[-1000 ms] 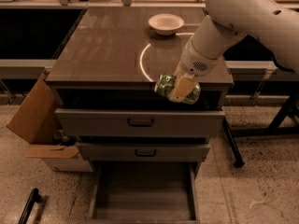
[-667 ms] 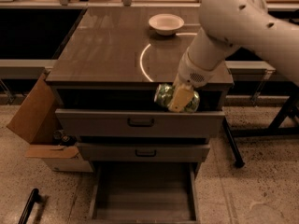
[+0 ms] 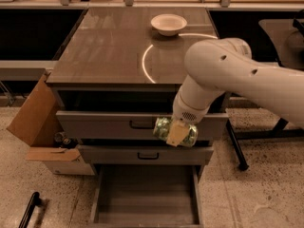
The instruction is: Place green can into bottom drawer
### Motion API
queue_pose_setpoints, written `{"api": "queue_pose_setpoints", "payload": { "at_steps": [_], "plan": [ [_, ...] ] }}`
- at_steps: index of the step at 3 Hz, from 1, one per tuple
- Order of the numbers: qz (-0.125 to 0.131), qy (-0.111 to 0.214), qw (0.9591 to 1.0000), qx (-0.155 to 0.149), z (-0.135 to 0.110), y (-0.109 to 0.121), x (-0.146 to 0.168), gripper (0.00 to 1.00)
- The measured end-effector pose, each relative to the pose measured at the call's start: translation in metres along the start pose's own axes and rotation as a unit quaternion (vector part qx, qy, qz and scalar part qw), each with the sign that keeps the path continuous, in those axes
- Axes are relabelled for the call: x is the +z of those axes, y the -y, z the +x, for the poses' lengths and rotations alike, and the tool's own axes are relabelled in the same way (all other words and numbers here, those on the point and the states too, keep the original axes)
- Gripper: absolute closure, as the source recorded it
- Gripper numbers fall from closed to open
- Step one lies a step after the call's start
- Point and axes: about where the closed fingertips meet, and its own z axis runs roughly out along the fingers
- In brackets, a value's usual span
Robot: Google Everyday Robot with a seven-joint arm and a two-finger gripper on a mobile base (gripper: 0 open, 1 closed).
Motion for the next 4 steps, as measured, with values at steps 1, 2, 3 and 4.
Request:
{"api": "queue_pose_setpoints", "payload": {
  "at_steps": [1, 2, 3, 4],
  "plan": [
    [-0.011, -0.007, 0.9996, 0.024, 0.014, -0.015, 0.037, 1.00],
    [-0.031, 0.006, 0.9985, 0.045, 0.026, -0.024, 0.084, 1.00],
    [-0.031, 0.006, 0.9985, 0.045, 0.026, -0.024, 0.084, 1.00],
    [-0.043, 0.013, 0.9979, 0.046, 0.028, -0.025, 0.095, 1.00]
  ]
}}
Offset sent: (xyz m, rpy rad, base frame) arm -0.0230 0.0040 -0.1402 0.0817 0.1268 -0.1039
